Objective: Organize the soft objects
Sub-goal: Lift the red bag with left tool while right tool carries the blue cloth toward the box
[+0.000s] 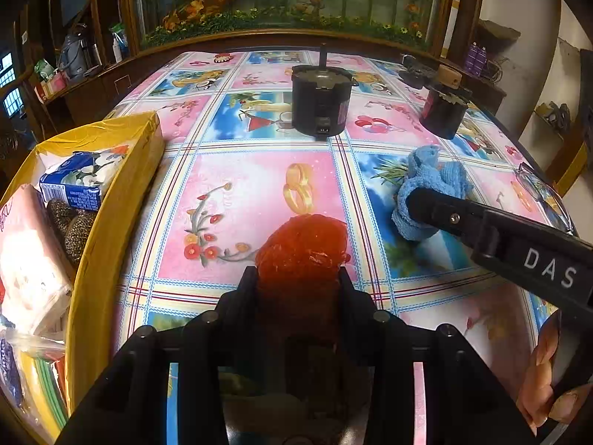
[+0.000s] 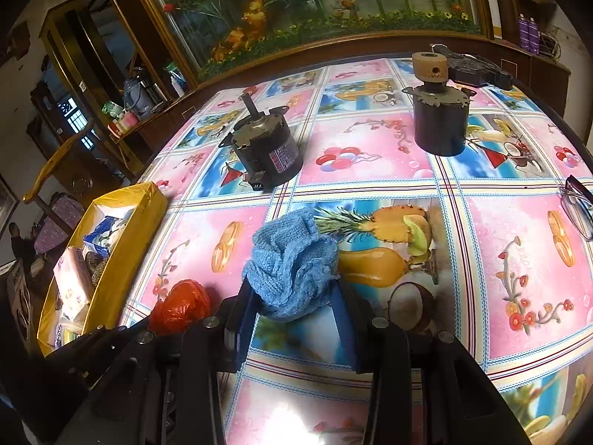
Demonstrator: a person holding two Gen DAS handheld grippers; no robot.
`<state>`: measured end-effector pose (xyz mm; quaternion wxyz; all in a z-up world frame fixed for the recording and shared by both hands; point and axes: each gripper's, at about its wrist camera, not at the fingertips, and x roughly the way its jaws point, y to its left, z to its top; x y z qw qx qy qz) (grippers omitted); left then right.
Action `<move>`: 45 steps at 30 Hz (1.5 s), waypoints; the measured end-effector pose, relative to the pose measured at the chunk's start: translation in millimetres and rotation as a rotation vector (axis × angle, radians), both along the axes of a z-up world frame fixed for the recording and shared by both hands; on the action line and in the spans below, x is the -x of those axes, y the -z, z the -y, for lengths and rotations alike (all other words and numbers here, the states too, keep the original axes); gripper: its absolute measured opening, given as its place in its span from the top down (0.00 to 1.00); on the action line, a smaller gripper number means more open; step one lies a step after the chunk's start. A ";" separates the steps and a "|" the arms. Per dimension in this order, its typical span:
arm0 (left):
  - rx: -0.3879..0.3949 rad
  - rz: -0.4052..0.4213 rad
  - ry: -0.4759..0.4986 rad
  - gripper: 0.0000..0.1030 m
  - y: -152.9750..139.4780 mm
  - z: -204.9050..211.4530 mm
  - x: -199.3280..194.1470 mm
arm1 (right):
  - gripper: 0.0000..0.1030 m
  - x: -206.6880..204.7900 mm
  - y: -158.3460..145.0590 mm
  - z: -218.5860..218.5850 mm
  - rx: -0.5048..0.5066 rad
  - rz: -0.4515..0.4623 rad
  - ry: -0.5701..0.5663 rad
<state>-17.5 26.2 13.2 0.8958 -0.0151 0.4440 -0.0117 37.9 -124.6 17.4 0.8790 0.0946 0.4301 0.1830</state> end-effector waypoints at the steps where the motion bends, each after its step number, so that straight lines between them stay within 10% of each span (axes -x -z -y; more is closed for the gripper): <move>1: -0.010 -0.001 0.001 0.62 0.1 1.1 -0.2 | 0.59 0.0 0.1 -0.3 0.003 0.000 0.001; 45: -0.032 0.251 -0.037 0.64 -46.2 -22.5 54.8 | 0.59 26.4 -15.5 -19.7 -0.022 0.087 -0.033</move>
